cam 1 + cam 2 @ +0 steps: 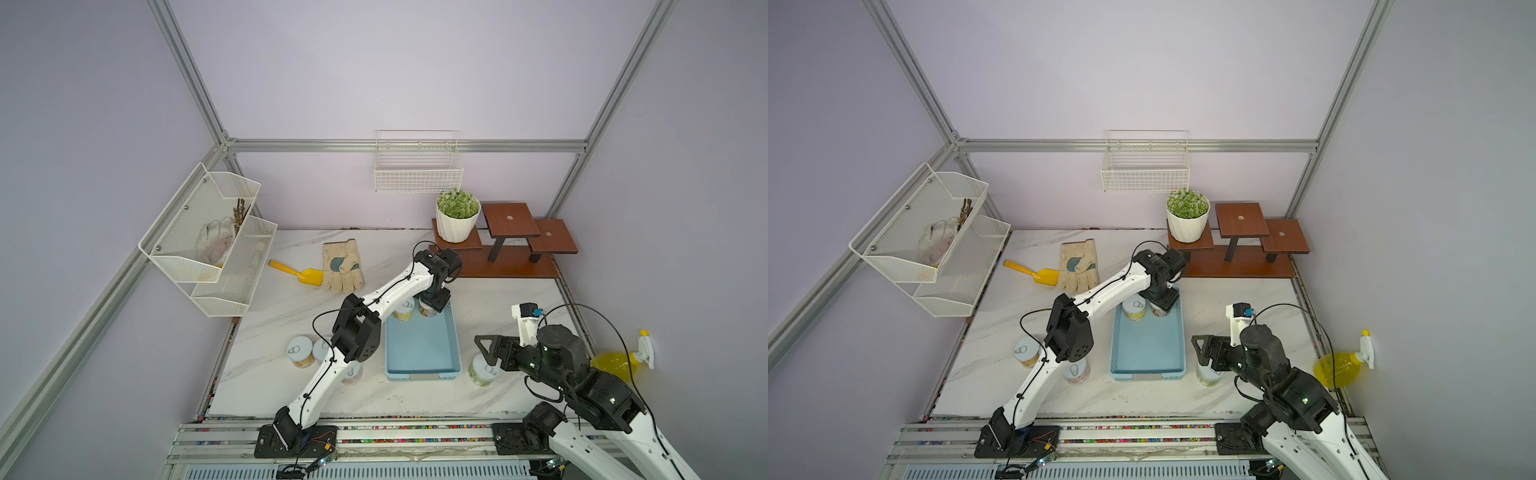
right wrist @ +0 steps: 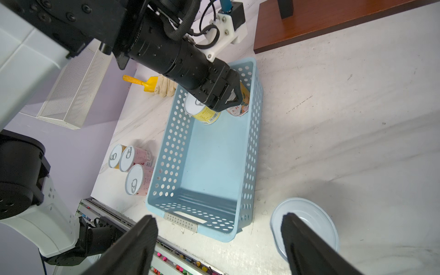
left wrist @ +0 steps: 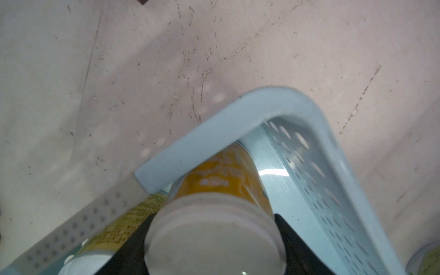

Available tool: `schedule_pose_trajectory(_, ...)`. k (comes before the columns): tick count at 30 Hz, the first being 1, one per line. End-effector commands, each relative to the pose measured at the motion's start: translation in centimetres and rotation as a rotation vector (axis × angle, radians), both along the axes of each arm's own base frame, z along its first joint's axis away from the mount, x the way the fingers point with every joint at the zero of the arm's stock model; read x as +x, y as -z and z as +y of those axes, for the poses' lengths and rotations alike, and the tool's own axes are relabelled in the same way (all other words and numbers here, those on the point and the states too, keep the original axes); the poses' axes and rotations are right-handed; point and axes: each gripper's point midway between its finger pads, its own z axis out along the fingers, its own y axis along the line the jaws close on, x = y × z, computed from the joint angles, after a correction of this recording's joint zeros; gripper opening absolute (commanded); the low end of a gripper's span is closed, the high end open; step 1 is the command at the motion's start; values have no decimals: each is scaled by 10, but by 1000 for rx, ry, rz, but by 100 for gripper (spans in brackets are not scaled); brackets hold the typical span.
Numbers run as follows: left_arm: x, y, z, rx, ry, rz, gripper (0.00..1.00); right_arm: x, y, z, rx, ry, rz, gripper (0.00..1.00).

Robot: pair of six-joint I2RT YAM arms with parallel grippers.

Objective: Put the canned food in the basket
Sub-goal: Place the canned food in the basket.

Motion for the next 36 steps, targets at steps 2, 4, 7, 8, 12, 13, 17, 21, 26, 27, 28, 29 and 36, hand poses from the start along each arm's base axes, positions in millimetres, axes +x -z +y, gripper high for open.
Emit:
schedule_pose_trajectory(2, 6, -14, -14, -60, 11, -39, 75, 2, 1, -1, 10, 18, -7, 87)
schedule_pose_trajectory(4, 6, -16, -16, -68, 12, -43, 79, 3, 0, -1, 20, 21, -18, 87)
schedule_pose_trajectory(7, 6, -21, -17, -80, 13, -48, 89, 4, -4, -2, 41, 31, -39, 87)
schedule_pose_trajectory(8, 6, -22, -17, -84, 15, -48, 90, 4, -6, -2, 49, 32, -44, 87)
schedule_pose_trajectory(12, 5, -25, -17, -89, 16, -47, 95, 5, -3, 0, 50, 32, -38, 87)
schedule_pose_trajectory(13, 5, -27, -18, -93, 17, -47, 95, 5, -3, 0, 50, 32, -37, 87)
schedule_pose_trajectory(17, 1, -35, -20, -121, 22, -40, 100, 6, -3, -1, 47, 34, -39, 87)
schedule_pose_trajectory(21, -3, -53, -22, -162, 29, -39, 100, 7, -1, -1, 42, 36, -37, 87)
schedule_pose_trajectory(26, -9, -93, -21, -225, 36, -81, 100, 8, -1, -2, 38, 42, -42, 87)
schedule_pose_trajectory(27, -11, -98, -20, -231, 36, -86, 100, 8, -1, -2, 38, 46, -45, 87)
schedule_pose_trajectory(28, -13, -105, -17, -239, 36, -94, 100, 9, -2, -2, 37, 49, -47, 87)
schedule_pose_trajectory(29, -15, -111, -15, -244, 36, -102, 100, 10, -2, -3, 36, 51, -53, 87)
schedule_pose_trajectory(36, -31, -147, 3, -300, 33, -176, 100, 14, -5, 0, 55, 50, -87, 87)
